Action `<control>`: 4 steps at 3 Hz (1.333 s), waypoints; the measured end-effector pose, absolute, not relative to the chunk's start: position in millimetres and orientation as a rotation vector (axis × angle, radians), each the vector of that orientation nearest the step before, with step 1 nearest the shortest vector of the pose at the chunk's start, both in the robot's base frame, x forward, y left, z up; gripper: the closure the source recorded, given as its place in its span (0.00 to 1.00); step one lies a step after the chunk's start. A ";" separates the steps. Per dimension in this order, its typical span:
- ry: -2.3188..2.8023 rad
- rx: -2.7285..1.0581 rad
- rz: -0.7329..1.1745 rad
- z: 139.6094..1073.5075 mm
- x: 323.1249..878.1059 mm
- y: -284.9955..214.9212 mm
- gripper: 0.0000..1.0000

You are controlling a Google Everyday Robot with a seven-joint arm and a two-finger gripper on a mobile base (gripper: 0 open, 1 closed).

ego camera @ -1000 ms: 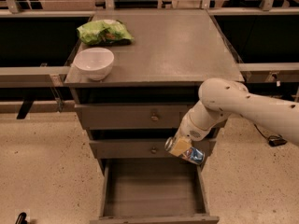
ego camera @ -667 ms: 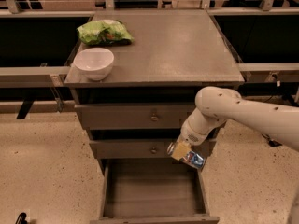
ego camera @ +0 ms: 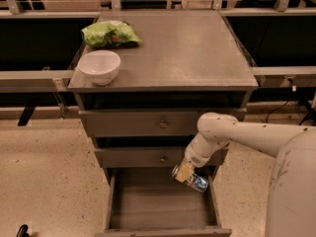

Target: Place redbull can into bottom drawer

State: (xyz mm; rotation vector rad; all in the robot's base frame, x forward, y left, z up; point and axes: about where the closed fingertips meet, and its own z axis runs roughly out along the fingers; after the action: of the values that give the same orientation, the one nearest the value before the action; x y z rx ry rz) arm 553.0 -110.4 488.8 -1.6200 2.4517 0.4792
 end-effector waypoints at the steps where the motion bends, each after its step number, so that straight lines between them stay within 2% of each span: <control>1: 2.513 -1.522 0.459 426.8 555.0 -117.8 1.00; 2: 2.580 -1.450 0.451 329.8 530.6 -125.3 1.00; 4: 2.496 -1.414 0.460 304.3 533.8 -135.6 1.00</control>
Offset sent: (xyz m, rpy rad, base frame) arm -0.0400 -0.0232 -0.2776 -0.0374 0.0135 -0.2315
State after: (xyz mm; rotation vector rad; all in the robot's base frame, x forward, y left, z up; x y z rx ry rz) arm 533.8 -135.6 304.3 -1.4143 2.4964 0.4597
